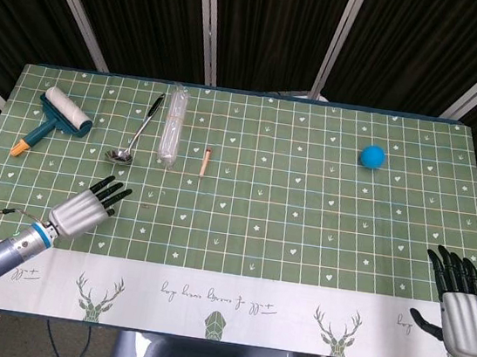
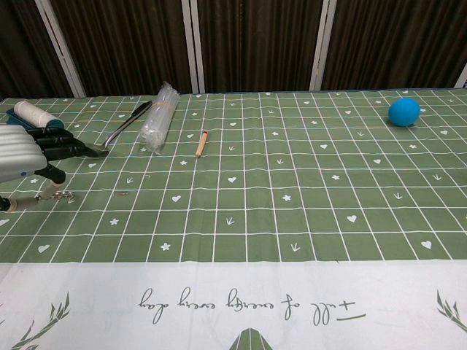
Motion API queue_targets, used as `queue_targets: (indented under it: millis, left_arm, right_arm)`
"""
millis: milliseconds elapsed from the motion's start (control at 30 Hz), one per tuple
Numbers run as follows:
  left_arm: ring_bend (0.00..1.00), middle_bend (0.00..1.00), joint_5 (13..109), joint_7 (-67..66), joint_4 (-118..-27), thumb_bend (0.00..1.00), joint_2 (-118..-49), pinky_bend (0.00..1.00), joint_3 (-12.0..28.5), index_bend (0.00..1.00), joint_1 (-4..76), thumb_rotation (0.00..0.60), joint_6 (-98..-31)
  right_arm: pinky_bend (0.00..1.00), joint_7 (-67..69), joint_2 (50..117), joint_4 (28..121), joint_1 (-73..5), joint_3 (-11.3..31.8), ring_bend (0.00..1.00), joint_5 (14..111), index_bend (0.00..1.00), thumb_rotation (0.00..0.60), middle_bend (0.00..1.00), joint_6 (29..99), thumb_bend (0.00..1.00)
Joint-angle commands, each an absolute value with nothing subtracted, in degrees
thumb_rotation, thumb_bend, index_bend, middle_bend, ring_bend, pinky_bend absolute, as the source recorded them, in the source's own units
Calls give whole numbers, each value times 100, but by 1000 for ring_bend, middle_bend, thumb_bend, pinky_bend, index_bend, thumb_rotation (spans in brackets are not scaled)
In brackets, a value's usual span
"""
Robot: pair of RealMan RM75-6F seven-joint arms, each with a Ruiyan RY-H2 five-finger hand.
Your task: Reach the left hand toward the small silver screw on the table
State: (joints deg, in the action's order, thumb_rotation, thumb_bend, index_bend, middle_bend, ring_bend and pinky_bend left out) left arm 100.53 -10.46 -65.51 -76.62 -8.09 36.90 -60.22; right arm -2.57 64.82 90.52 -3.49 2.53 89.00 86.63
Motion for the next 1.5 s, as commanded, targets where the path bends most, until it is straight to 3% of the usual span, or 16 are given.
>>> queue_targets:
  millis: [33,600,1000,1500]
  left_arm:
    - [0,0,10028,-1093,-6676,405,-7565,0,-767,591,3696,600,-6076]
    - [0,0,9864,-1217,-7148,406,-7301,0,-497,601,3723,600,-6245]
    - [0,0,8911,-1269,-8403,407,-7327,0,30,612,3839,600,-5772]
    - [0,0,7777,-1847,-9141,405,-7222,0,184,625,3661,600,-5497]
  right_arm:
    - [46,-262,6484,9049,-350,254,0,8898,0,600,0,8662,50]
    - [46,-291,6511,9041,-389,254,0,8913,0,600,0,8613,50]
    - [46,-318,6507,9038,-379,248,0,8909,0,600,0,8628,49]
    - [45,-287,6501,9027,-388,239,0,8947,0,600,0,8634,50]
